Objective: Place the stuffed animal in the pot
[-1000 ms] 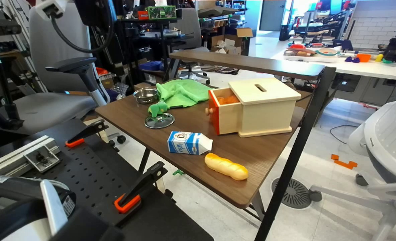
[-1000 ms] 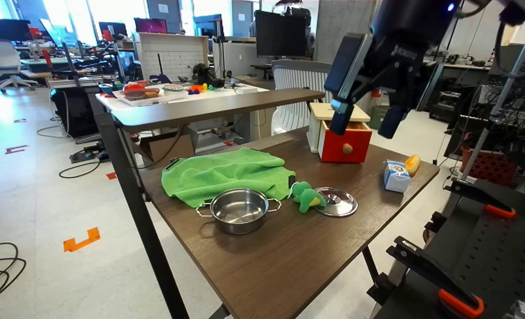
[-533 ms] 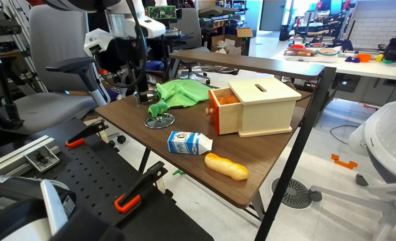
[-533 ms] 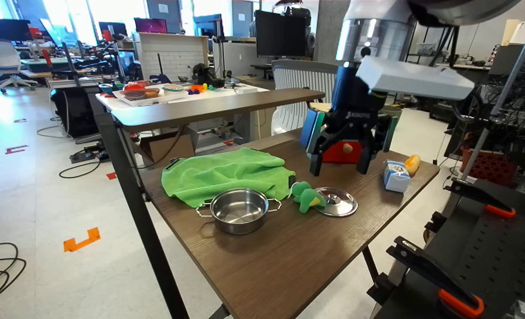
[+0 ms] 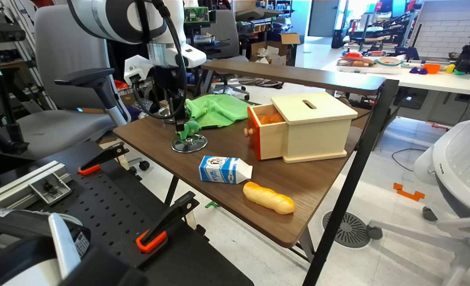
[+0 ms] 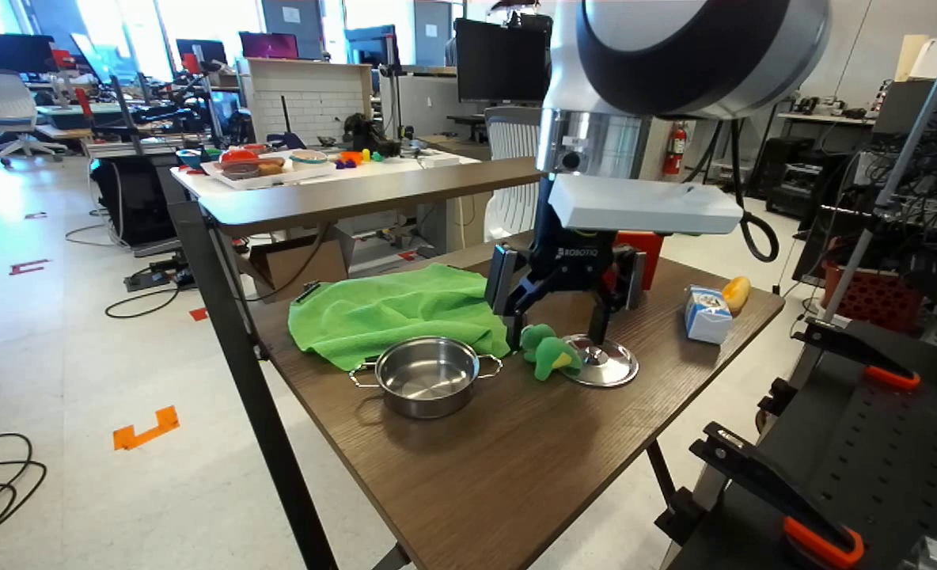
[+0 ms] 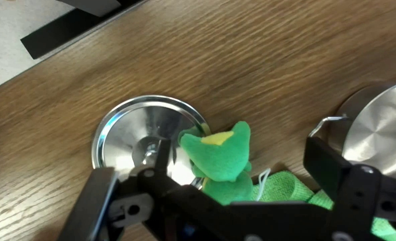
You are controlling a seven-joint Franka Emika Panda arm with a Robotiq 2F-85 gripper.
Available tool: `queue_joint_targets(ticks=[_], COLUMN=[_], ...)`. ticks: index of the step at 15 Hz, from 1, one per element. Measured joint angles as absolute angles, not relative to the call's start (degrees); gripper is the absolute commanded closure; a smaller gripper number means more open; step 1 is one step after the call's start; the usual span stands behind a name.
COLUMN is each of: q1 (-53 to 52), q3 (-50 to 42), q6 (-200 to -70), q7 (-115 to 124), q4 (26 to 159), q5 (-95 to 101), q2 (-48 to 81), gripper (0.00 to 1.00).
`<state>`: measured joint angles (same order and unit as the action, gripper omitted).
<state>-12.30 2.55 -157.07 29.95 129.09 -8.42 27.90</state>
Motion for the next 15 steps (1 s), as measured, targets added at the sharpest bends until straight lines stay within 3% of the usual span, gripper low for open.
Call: queue_joint_targets(ticks=[5,6,15], q1=[-12.3,-12.3,-13.3], q3=[1.7,1.5,0.2], q6=[-156.4,-156.3,-156.1], q7=[29.9,29.9,30.0], q4=[126.8,126.6,125.5], q5=[-8.5,-8.5,-8.4], q2=[29.7,29.8,31.9], gripper=[0.0,0.2,0.88])
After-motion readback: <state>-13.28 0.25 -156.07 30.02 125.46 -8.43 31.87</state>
